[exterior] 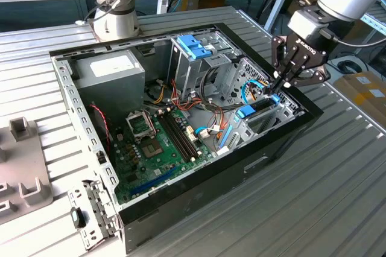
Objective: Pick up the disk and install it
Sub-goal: 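Insert the first disk wire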
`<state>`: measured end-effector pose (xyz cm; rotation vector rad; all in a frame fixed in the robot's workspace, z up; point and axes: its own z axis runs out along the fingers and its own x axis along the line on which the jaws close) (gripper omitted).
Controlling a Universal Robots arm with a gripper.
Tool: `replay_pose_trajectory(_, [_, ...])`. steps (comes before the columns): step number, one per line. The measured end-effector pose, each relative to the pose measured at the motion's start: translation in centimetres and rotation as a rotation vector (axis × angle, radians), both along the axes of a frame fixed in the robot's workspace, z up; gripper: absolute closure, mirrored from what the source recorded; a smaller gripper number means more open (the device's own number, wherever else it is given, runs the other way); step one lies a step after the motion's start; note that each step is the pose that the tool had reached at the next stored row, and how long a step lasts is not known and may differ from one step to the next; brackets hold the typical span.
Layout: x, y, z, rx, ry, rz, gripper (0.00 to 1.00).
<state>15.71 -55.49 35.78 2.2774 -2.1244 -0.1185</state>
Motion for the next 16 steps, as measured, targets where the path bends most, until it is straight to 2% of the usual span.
replay_pose_trajectory(16, [-0.22, -0.11, -0.23, 0.0002, 0.0, -0.005, 0.84])
